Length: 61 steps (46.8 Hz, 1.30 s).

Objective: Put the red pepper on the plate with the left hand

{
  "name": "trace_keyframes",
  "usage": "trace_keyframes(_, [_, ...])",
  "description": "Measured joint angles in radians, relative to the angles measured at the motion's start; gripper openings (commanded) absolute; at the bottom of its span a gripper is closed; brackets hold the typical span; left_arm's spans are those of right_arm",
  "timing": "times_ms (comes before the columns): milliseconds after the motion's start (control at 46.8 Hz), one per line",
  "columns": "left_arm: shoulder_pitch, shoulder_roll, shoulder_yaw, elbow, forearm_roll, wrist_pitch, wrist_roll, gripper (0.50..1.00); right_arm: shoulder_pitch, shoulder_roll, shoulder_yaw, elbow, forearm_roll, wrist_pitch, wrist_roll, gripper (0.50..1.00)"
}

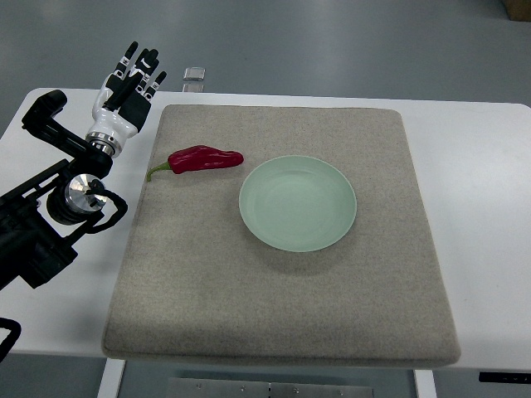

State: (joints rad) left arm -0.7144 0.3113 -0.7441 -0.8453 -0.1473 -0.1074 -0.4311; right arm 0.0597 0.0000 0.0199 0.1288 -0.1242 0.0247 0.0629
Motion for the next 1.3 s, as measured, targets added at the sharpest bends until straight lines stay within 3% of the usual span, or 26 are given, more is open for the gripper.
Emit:
trace_keyframes(1132, [-0.053, -0.008, 0.103, 0.091, 0.005, -0.008, 0.002, 0.996, 0.000, 0.000, 0.000, 0.000, 0.000, 0.000, 0.000, 0.928])
trace_keyframes(1303, [-0.053, -0.005, 0.102, 0.087, 0.005, -0.079, 0.001, 0.996, 0.000, 0.000, 0.000, 0.000, 0.000, 0.001, 0.000, 0.928])
